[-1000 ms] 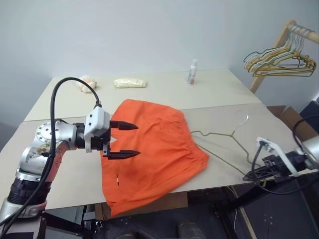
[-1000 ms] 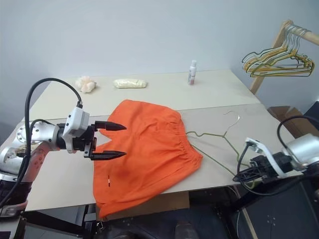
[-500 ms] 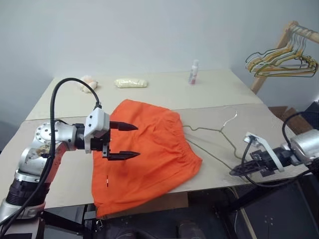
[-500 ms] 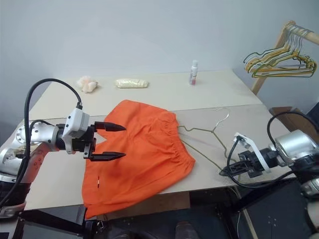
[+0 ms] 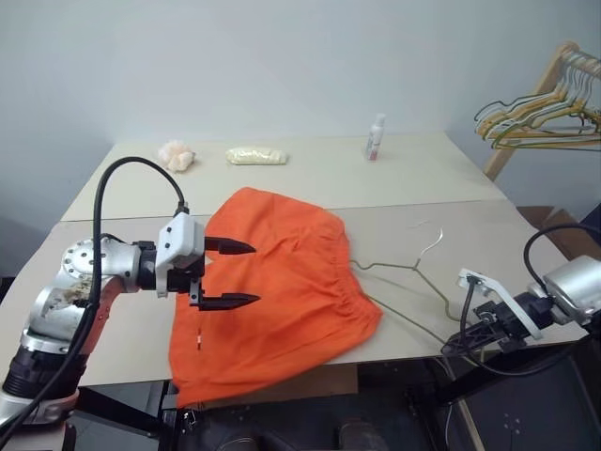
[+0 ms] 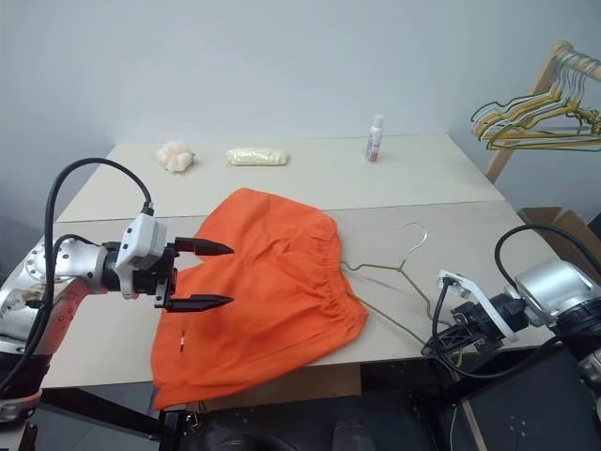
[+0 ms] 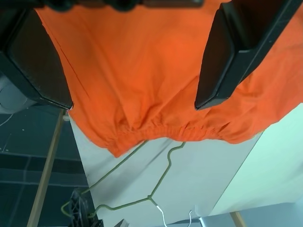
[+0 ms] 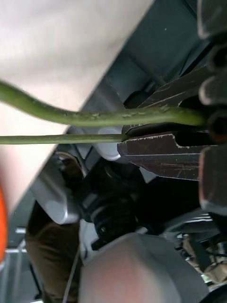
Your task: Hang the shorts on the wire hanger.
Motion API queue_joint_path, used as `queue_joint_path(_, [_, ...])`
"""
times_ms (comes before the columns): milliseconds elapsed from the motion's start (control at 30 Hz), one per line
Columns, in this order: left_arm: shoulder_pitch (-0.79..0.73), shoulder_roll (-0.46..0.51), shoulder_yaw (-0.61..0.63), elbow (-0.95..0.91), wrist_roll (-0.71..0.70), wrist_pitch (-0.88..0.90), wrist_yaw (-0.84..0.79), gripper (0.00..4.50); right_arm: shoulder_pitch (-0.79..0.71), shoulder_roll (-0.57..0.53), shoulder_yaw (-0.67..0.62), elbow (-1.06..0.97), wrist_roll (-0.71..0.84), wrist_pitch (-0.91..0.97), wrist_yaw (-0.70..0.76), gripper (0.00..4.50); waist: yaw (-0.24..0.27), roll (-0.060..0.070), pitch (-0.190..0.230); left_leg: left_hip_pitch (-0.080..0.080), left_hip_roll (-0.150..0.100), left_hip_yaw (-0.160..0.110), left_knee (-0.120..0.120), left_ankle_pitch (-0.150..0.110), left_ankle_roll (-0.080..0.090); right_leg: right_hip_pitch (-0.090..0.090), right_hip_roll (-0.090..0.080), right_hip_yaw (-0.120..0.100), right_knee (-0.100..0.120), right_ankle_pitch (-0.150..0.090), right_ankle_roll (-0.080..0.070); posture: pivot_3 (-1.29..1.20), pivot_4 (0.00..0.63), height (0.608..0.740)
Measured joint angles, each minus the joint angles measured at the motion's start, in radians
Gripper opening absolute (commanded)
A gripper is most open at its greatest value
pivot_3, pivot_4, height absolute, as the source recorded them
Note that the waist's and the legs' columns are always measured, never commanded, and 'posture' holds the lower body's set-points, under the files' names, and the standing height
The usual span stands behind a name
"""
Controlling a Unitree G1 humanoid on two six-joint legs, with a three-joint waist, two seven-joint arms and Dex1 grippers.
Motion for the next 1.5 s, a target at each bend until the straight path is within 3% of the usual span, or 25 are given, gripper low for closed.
queue_joint_path(100, [0.005,0.005,0.005,-0.005,0.000,0.000,0.003,4.47,-0.029,0.059,0.005,0.055,-0.018,0.001,0.000,0.00,0.000,0.000,0.000,0.000,0.000,0.001,0.000,0.000,0.000,0.000,0.001,0.000,0.000,0.000,0.000,-0.08,0.000,0.740])
queue_joint_path(300, [0.006,0.010,0.008,-0.009,-0.001,0.001,0.003,4.47,-0.194,0.279,0.008,0.356,-0.123,-0.024,-0.010,0.00,0.005,0.000,0.000,-0.001,0.000,0.001,0.000,0.000,0.000,-0.001,0.001,0.000,-0.001,0.000,0.000,-0.06,0.000,0.740])
queue_joint_path(500, [0.023,0.023,0.018,-0.019,-0.003,0.003,0.005,4.47,-0.239,0.424,-0.014,0.556,-0.200,-0.066,-0.015,0.00,0.018,0.000,0.000,-0.003,0.000,0.001,0.001,0.000,0.000,-0.001,0.000,-0.001,0.000,0.000,0.000,-0.04,0.000,0.740])
queue_joint_path(667, [0.040,0.029,0.031,-0.038,-0.005,0.011,0.014,4.47,-0.246,0.422,-0.021,0.555,-0.203,-0.062,-0.004,0.00,0.020,0.000,0.000,-0.003,0.000,0.001,0.001,0.000,0.000,-0.001,0.000,-0.001,0.000,0.000,0.000,-0.02,0.000,0.740])
queue_joint_path(867, [0.076,0.033,0.053,-0.058,-0.007,0.016,0.024,4.47,-0.177,0.301,0.008,0.371,-0.087,-0.020,0.002,0.00,0.038,0.000,0.000,-0.002,0.000,0.001,0.000,0.000,0.000,-0.001,0.000,-0.002,0.000,0.000,0.000,0.00,0.000,0.740])
queue_joint_path(1167, [0.108,0.050,0.073,-0.090,-0.010,0.019,0.032,4.47,-0.233,0.503,-0.059,0.646,-0.130,-0.033,0.001,0.00,0.054,0.000,0.000,-0.002,0.000,0.002,0.000,0.001,-0.001,-0.001,0.001,-0.002,0.000,0.000,-0.001,0.03,0.000,0.740])
queue_joint_path(1500, [0.132,0.064,0.088,-0.106,-0.030,0.020,0.030,4.47,-0.288,0.588,-0.267,0.847,-0.192,-0.085,-0.065,0.00,0.072,0.000,0.000,-0.003,0.000,0.006,0.000,0.001,-0.002,-0.001,0.001,-0.003,0.000,0.000,-0.001,0.02,0.000,0.740])
